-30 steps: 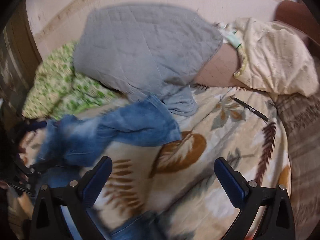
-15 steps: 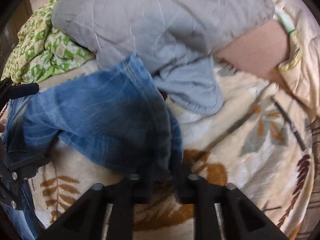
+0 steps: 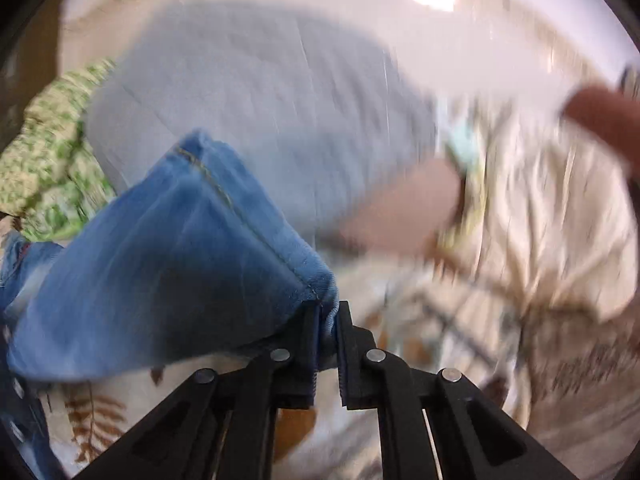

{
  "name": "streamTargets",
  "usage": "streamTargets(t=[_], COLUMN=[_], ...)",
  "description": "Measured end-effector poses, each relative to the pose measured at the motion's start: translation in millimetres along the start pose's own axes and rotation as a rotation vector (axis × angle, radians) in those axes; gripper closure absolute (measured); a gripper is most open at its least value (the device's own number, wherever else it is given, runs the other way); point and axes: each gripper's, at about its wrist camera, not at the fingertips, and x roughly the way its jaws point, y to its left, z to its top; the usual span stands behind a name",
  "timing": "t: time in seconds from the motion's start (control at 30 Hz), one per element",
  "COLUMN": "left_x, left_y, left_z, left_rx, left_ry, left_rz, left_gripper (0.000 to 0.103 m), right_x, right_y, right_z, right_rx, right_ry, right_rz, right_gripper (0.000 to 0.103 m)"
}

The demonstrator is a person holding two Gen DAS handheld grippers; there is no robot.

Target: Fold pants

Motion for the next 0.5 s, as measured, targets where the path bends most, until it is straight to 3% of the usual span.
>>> streamTargets(t=[0.03, 0.07, 0.1, 0.17, 0.37, 0.4, 0.5], left_x=[12, 23, 30, 42, 48, 46, 31], left_y=[-8, -15, -20, -30, -30, -29, -26], left_z=[-6, -12, -17, -27, -29, -28, -31], left_rx=[0.017, 0.026, 0.028, 0.039, -0.010, -0.011, -0.011], left_ry=[0.037, 0.068, 0.083, 0.119, 0.113, 0.114, 0.093], left_rz=[-0.005, -0.014, -0.022, -0.027, -0.031, -0.033, 0.004], left_gripper=[0.097, 0.097, 0.097, 0.098, 0.098, 0.090, 0.000], right_x=[8, 14, 14, 7, -11, -14, -25], right_y=[-3, -8, -13, -28, -66, -68, -70], right_z=[-7, -15, -23, -37, -61, -61, -62], right_rx=[0.016, 0.042, 0.072, 0.131, 0.317, 0.329, 0.351], right_ry=[0.057, 0.107, 0.118, 0.108, 0.135, 0.133, 0.128], right_rz=[-0.013, -0.021, -0.014, 0.015, 0.140, 0.142, 0.150], right_gripper=[0.070, 0.040, 0.024, 0.024, 0.023, 0.023, 0.022])
